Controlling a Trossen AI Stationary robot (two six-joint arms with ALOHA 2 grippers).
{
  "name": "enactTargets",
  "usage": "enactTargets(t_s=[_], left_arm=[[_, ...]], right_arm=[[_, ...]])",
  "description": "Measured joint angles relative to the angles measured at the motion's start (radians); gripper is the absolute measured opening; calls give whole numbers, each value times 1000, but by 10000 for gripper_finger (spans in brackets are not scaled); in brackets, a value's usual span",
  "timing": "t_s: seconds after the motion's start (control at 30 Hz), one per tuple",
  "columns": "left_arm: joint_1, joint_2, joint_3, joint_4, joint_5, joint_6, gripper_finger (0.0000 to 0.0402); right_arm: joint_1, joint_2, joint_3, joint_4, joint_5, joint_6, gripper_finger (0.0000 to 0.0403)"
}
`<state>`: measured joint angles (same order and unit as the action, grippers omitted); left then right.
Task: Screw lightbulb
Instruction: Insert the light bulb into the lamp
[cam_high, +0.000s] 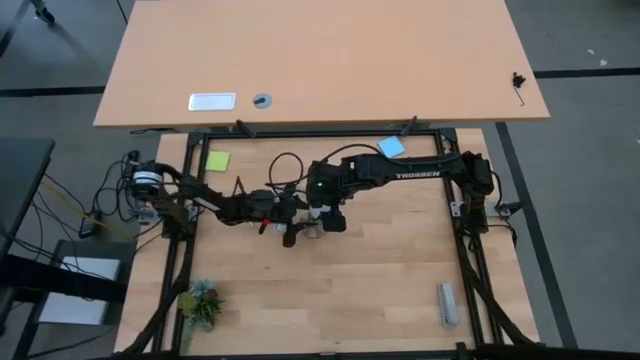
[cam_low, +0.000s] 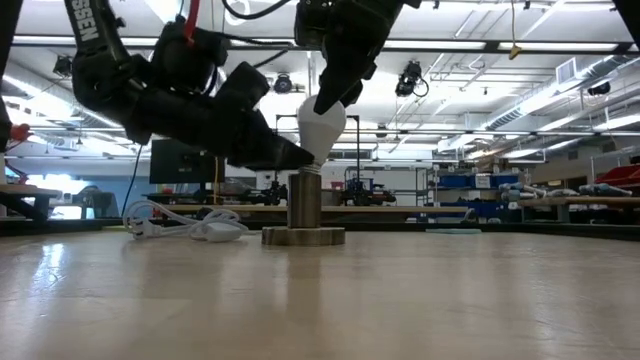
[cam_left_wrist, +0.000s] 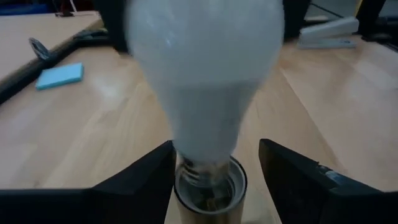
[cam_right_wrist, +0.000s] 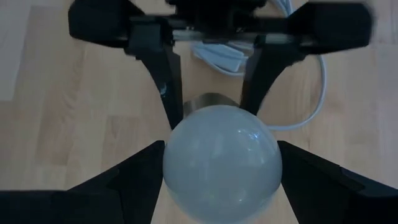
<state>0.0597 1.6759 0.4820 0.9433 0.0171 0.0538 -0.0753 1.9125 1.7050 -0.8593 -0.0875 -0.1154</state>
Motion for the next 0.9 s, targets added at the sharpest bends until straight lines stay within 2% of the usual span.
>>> enactTargets(t_s=[0.2,0.47,0.63,0.9], left_arm=[[0,-66,0,-55,-5,1,237],[0,-97,1,-347,-38,-38,237],[0,-42,1,-301,-43,-46,226],[0,68,43,-197,-37,-47,170]], right_arm=[[0,0,0,6,-2,0,300],[0,0,0,6,-3,0,299],[0,0,0,7,-3,0,298],[0,0,0,-13,-4,0,300]])
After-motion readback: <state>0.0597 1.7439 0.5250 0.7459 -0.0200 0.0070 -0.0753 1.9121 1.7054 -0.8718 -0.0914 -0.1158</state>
